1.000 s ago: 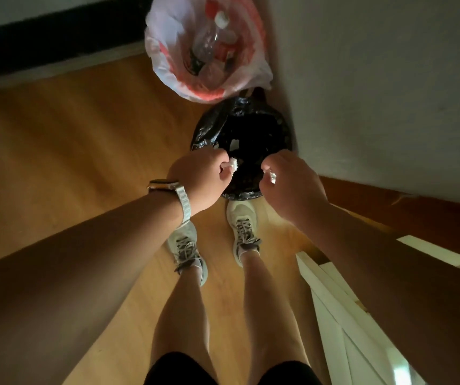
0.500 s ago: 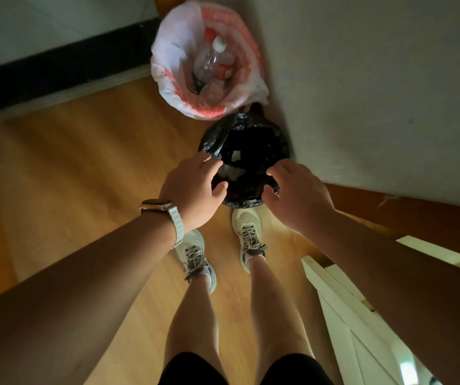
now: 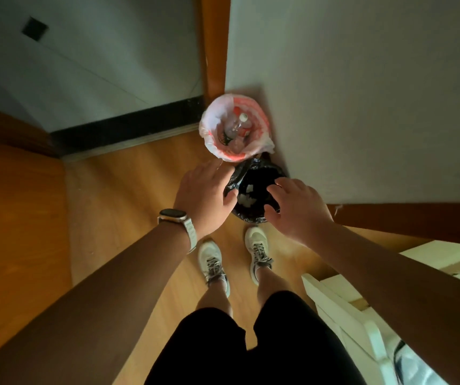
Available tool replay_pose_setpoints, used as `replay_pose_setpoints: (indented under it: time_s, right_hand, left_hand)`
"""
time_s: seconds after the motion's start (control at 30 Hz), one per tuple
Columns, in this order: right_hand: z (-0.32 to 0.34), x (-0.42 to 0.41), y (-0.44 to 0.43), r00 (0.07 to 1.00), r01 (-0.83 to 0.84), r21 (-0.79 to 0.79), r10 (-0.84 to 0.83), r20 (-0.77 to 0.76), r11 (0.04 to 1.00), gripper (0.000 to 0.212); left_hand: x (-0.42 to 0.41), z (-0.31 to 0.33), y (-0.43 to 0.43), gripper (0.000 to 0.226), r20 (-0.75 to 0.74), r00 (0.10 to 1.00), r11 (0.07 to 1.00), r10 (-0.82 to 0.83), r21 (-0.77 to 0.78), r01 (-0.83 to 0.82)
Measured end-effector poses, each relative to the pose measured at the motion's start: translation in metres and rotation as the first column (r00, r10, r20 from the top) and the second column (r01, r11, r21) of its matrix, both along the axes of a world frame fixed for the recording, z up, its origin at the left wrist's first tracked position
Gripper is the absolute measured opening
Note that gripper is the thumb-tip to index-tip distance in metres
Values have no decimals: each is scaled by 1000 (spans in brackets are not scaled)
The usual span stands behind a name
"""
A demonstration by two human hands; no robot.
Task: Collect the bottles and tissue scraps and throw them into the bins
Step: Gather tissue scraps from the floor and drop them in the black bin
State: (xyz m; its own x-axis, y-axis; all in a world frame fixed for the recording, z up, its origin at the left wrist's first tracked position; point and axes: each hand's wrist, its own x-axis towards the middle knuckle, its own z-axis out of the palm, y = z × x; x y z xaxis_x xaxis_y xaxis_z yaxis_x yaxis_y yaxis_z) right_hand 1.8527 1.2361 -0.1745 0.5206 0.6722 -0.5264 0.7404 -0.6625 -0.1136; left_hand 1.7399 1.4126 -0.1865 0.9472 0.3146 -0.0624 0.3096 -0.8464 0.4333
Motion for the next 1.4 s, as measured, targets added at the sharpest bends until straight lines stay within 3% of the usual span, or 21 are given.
replay_pose_setpoints:
  time_s: [0.13, 0.27, 0.4, 0.57, 0.67, 0.97, 1.13, 1.27, 1.4]
  right_hand:
    - [54, -10, 10, 998, -36, 44, 33, 56, 998, 49]
    - [99, -13, 24, 992, -93, 89, 85, 91, 992, 51]
    - [140, -16, 38, 983, -159, 156, 141, 117, 975, 59]
    - [183, -16, 59, 937, -339, 188, 312, 159, 922, 68]
    - [206, -23, 70, 911, -411, 257, 379, 164, 875, 59]
    - [246, -71, 82, 688, -712, 350, 703, 178, 609, 54]
    - [263, -131, 77, 479, -844, 359, 861, 173, 398, 57]
    - [274, -193, 75, 349, -886, 389, 915, 202, 253, 56]
    - [285, -258, 56, 149, -912, 409, 950, 276, 24, 52]
  left_hand:
    - [-19, 61, 17, 43, 79, 997, 994, 1, 106, -9]
    - [-37, 111, 28, 45, -19, 998, 985, 55, 162, -51]
    - [-54, 149, 29, 50, -125, 975, 964, 186, 212, -157]
    - [-81, 200, 21, 52, -105, 927, 910, 361, 259, -325]
    - [-104, 221, 8, 51, -89, 879, 861, 468, 269, -431]
    - [-188, 261, -69, 54, -46, 653, 627, 756, 340, -702]
    - [-263, 269, -136, 51, -46, 453, 437, 890, 362, -823]
    - [-325, 277, -193, 49, -4, 252, 234, 968, 386, -893]
    - [-379, 281, -253, 47, 38, 87, 65, 995, 391, -918]
